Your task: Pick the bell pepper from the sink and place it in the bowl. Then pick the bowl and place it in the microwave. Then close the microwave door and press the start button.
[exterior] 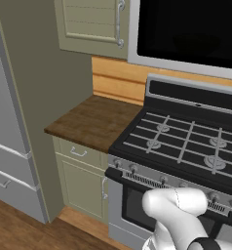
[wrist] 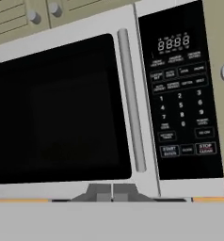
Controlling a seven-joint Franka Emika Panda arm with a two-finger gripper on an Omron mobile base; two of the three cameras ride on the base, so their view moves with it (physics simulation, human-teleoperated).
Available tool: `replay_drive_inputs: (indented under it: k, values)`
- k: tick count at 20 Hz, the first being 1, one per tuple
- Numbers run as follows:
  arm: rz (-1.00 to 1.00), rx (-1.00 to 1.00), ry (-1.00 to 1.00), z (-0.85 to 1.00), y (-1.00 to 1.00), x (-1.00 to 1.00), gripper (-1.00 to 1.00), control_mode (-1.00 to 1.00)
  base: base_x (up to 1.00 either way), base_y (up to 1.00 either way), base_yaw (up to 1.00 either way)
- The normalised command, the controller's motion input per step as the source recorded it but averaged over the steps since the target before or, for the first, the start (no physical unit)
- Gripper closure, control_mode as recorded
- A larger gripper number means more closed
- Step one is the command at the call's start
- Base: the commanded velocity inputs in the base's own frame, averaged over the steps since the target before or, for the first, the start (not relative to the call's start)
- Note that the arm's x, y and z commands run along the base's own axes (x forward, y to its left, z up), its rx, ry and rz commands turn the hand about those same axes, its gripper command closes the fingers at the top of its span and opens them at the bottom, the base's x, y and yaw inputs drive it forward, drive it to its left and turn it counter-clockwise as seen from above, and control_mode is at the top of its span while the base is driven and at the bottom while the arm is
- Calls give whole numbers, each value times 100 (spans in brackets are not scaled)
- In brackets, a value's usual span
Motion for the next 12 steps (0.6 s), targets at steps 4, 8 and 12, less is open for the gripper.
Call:
replay_drive_inputs:
  k: [4,8,12]
  values:
    - [-3,0,6,-27,-33,0,100,-100,0,0,0]
    - [-5,0,7,-35,-38,0,100,-100,0,0,0]
    - [0,0,0,-3,-34,3,100,-100,0,0,0]
